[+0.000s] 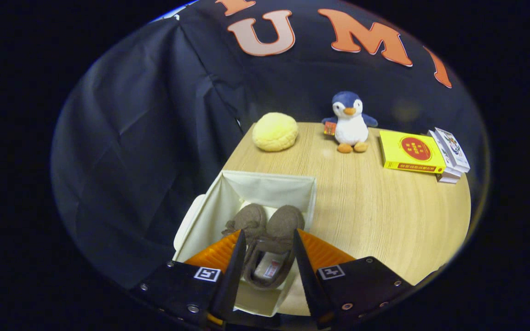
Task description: Open the storage box then place both shoes into the box .Put the left shoe in first, then the right shoe, with the right side of both shoes facing outward in a uniform manner.
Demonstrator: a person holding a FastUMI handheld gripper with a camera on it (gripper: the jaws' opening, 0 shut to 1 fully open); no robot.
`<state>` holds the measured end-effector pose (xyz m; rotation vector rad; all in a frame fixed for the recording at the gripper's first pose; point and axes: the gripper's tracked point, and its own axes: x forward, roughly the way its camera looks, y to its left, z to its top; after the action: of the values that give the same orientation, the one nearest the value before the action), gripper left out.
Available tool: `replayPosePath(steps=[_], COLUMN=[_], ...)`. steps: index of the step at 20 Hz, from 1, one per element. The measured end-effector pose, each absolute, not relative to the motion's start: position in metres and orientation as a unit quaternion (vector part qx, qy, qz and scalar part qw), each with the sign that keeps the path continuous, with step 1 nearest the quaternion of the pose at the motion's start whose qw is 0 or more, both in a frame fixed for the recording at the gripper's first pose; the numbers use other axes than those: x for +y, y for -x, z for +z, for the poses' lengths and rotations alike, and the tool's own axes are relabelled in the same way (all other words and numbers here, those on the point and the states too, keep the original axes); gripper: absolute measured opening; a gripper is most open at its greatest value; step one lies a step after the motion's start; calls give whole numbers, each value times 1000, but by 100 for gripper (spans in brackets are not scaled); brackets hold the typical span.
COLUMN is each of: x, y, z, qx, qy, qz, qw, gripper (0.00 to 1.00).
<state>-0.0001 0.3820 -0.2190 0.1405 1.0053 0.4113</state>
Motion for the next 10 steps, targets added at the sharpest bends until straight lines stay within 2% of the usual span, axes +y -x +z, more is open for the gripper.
replayPosePath(steps=[4,6,10], x=[338,311,247], y=[-21,-34,-63], z=[-191,-170,-125], qx=[431,401,319], qy=[-86,-94,-85], qz=[179,169,147], qw=[880,895,932], gripper=[85,92,97])
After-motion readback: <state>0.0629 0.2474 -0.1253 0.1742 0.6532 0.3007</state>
